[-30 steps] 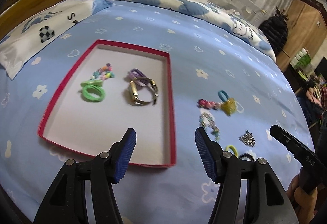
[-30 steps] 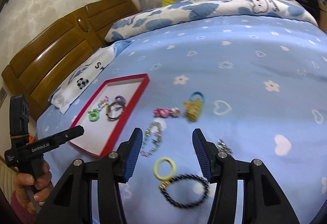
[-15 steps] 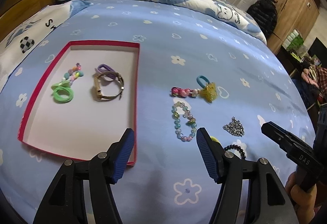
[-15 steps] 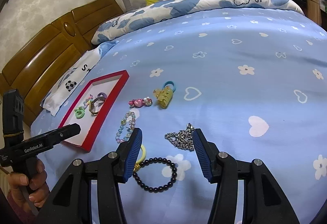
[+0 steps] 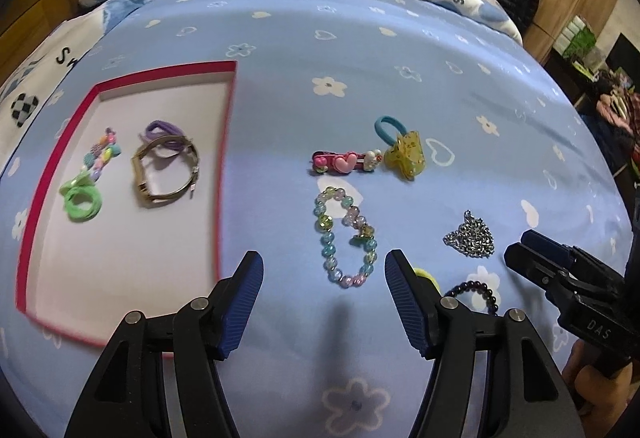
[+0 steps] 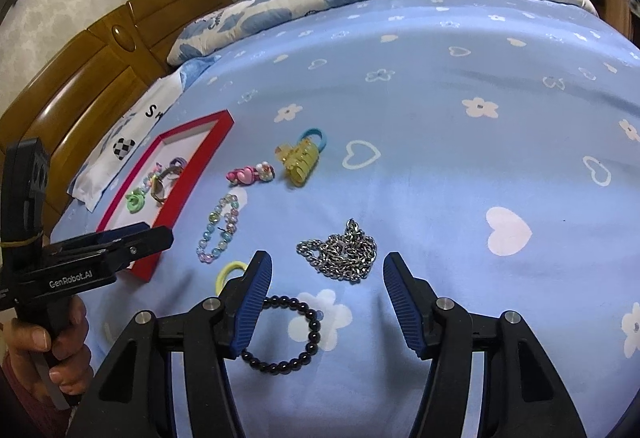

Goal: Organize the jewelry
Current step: 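Withdraw both open tools from the tray toward the remaining jewelry, then grasp the silver chain with the right tool while the left tool grasps the crystal bead bracelet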

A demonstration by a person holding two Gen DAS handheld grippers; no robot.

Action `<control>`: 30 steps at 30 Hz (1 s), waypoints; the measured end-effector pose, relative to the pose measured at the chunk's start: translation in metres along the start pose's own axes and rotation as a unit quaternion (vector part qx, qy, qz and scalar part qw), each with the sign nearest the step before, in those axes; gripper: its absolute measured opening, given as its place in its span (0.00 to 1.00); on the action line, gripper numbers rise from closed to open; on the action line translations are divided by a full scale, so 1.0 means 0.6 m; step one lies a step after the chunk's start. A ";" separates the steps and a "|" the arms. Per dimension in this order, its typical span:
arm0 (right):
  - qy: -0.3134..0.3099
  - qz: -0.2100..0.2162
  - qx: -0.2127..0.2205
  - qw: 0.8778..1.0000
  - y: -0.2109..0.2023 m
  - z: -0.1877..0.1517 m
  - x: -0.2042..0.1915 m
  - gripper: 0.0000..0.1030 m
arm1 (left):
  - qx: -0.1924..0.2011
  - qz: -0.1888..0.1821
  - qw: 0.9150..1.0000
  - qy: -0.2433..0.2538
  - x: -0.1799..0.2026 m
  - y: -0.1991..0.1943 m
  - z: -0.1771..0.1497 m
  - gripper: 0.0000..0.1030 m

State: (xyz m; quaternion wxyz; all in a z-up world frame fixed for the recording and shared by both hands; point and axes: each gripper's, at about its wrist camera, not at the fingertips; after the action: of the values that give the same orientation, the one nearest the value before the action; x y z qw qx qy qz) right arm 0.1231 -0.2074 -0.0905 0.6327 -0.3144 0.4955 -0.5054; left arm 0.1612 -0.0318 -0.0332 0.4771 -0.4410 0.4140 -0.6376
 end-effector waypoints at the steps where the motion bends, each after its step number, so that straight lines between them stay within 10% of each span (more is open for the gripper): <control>1: 0.000 0.000 -0.003 1.000 0.003 0.002 0.002 0.58 | -0.004 0.002 1.000 0.001 0.002 0.005 0.004 0.61; 20: -0.032 -0.023 -0.058 0.998 0.073 0.030 -0.005 0.59 | -0.045 0.031 0.998 0.030 0.023 0.105 0.066 0.59; 25: -0.050 -0.044 -0.061 0.996 0.083 0.031 -0.012 0.48 | -0.043 0.024 0.998 0.048 0.033 0.111 0.064 0.23; 30: -0.049 -0.060 -0.057 0.995 0.083 0.030 -0.006 0.18 | -0.038 0.010 0.998 0.048 0.033 0.116 0.066 0.13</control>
State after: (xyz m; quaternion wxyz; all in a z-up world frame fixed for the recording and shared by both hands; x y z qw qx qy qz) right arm 0.1565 -0.1915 -0.1285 0.6056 -0.4034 0.4726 -0.4972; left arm 0.2129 -0.0696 -0.0855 0.4458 -0.4236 0.4644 -0.6373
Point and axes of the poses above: each gripper's, at about its wrist camera, not at the fingertips, and y roughly the way its jaws point, x to its right, z to its top, and after that the axes turned 13 degrees about -x, right-handed
